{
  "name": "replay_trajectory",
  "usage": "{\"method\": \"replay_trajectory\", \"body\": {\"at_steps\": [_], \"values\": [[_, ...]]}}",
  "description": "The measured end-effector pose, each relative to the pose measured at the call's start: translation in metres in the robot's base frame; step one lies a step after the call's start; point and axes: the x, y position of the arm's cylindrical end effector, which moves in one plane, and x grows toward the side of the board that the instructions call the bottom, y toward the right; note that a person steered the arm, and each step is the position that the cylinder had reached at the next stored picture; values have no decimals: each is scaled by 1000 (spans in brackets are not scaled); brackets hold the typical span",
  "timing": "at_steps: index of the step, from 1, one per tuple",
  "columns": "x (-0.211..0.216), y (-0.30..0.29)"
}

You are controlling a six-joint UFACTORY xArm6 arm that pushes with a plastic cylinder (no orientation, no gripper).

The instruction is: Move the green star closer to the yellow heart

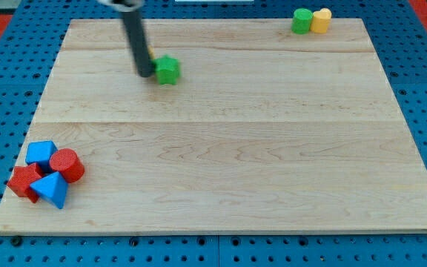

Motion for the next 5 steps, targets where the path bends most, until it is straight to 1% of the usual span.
{"method": "replay_trajectory", "body": {"at_steps": [1,2,3,4,5], "values": [[-1,88],[-1,91],[-7,78],[-9,144],[-14,232]]}}
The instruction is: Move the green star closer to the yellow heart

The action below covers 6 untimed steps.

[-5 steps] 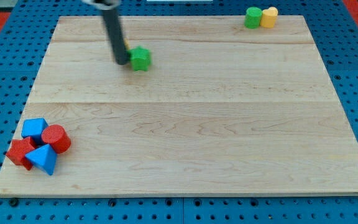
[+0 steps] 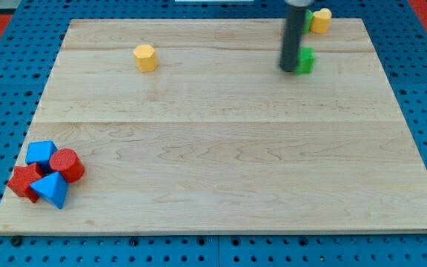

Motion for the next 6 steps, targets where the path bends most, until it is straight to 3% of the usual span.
{"method": "replay_trajectory", "body": {"at_steps": [1,6], "values": [[-2,31],[-33,55]]}}
